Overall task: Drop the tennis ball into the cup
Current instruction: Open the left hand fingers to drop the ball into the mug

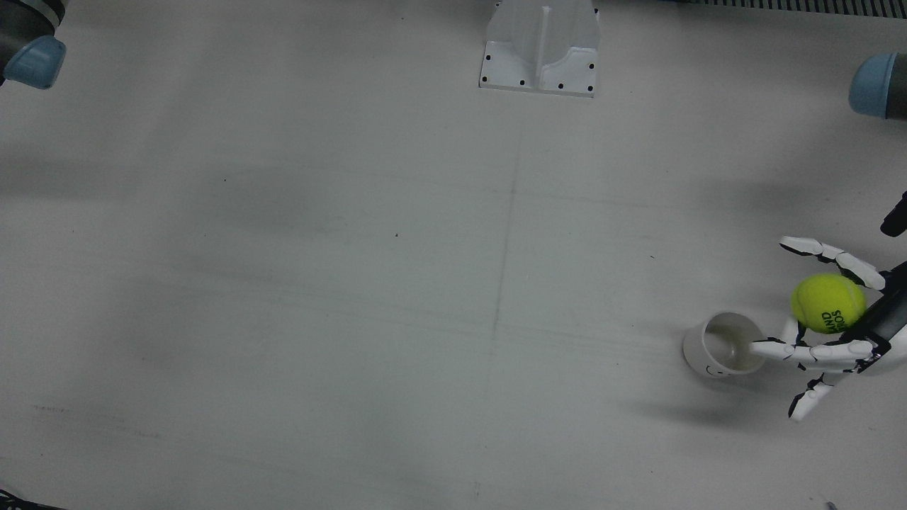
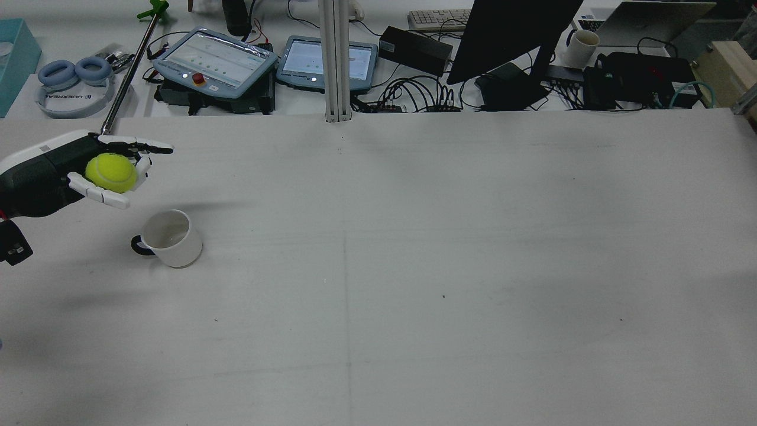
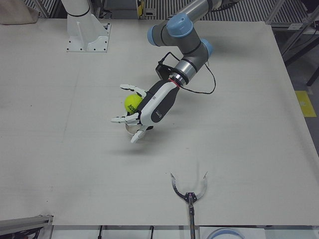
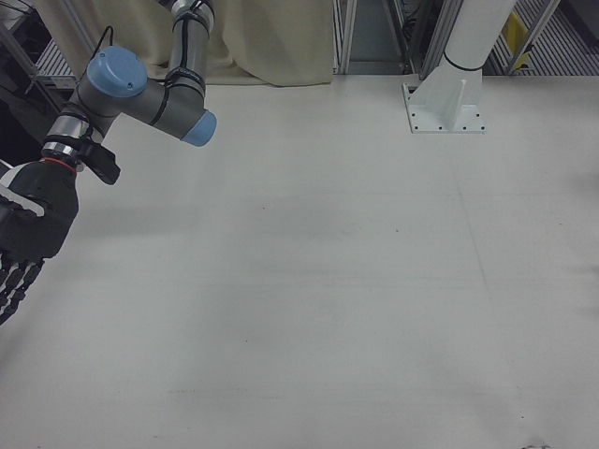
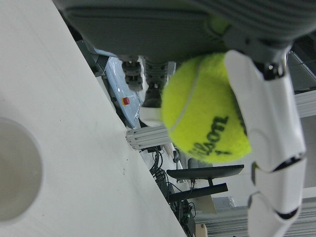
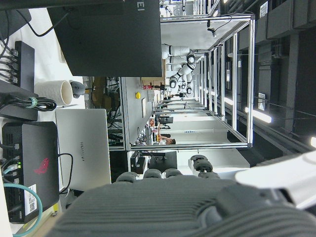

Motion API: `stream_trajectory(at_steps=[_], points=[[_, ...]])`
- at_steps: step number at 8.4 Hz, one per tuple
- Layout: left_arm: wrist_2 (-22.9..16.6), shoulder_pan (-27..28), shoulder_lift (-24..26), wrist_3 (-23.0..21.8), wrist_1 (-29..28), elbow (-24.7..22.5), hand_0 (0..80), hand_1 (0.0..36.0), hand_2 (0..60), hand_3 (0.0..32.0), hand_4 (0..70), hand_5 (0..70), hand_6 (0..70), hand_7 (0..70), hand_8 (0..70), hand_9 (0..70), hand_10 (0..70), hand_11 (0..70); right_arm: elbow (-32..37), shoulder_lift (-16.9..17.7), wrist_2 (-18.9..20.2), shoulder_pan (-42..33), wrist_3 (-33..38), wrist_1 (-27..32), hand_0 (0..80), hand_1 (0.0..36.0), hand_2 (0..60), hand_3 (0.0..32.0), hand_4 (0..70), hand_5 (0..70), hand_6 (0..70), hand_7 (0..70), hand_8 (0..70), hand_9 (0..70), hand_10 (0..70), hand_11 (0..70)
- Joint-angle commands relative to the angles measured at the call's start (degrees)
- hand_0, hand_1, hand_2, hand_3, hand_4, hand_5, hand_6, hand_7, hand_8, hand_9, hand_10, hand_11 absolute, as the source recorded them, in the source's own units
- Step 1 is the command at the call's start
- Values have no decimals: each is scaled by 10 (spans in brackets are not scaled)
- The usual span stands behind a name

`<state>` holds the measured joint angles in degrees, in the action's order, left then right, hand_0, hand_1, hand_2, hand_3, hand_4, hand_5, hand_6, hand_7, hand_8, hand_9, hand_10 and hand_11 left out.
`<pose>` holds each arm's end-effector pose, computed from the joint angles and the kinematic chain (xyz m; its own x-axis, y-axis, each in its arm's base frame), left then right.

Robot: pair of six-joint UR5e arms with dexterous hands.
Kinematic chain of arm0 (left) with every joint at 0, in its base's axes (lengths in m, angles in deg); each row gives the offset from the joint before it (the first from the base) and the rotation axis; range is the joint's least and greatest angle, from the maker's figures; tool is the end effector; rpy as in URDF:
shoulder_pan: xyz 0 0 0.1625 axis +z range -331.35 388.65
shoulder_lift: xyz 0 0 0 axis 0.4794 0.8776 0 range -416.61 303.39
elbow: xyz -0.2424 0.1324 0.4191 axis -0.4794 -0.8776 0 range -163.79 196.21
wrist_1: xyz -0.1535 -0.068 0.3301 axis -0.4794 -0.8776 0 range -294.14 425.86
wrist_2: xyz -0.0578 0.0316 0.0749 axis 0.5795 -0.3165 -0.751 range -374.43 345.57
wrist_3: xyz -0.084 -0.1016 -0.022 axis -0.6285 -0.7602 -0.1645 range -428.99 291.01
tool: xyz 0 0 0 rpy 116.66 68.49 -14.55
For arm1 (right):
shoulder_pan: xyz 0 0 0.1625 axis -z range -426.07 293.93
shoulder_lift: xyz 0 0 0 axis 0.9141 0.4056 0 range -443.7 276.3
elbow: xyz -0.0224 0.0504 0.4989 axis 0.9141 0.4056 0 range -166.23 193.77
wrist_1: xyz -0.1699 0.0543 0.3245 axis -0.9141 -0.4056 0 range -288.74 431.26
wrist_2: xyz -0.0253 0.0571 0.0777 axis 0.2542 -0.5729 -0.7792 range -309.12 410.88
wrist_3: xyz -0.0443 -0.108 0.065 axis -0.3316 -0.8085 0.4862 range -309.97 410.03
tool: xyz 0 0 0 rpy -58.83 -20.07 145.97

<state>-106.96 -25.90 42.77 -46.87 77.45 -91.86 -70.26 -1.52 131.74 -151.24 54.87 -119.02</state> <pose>0.2119 -0.5171 0.5579 -0.7907 -0.4851 -0.3735 0.1505 0.4373 -0.8866 0.1094 -0.5406 0.7666 -0.9945 -0.0854 -0.0602 0.0718 -0.1392 -0.9877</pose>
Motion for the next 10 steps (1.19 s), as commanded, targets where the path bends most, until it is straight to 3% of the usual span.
stream_trajectory(at_steps=[1,3,4,5,6,7,9,10], points=[[0,2,0,0,-6,1,553,242,50,0,156,29,17,251,0,36,0,0,-1,0,0,0,0,0,0,0,0,0,0,0,0,0,0,0,0,0],[-1,1,-1,0,-8,0,529,233,92,0,119,29,24,204,0,26,0,0,-1,0,0,0,0,0,0,0,0,0,0,0,0,0,0,0,0,0],[-1,1,-2,0,-13,1,477,188,132,0,116,4,4,209,0,27,0,0,-1,0,0,0,0,0,0,0,0,0,0,0,0,0,0,0,0,0],[-1,1,-2,-1,-19,0,336,102,158,0,119,1,16,191,0,24,0,0,-1,0,0,0,0,0,0,0,0,0,0,0,0,0,0,0,0,0],[-1,1,-2,-1,-19,0,74,57,194,0,118,0,5,197,0,25,0,0,-1,0,0,0,-1,0,0,0,0,0,0,0,0,0,0,0,0,0],[-1,1,-2,-1,-20,0,0,7,163,0,112,0,6,185,0,23,0,0,-1,0,0,0,0,0,0,0,0,0,0,0,0,0,0,0,0,0],[-1,0,-2,0,-21,0,0,0,0,0,99,0,6,171,0,20,0,0,-1,0,0,0,0,0,0,0,0,0,0,0,0,0,0,0,0,0],[-1,1,-2,0,-26,0,0,0,0,0,74,0,7,164,0,18,0,0,-1,0,0,0,0,0,0,0,0,0,0,0,0,0,0,0,0,0]])
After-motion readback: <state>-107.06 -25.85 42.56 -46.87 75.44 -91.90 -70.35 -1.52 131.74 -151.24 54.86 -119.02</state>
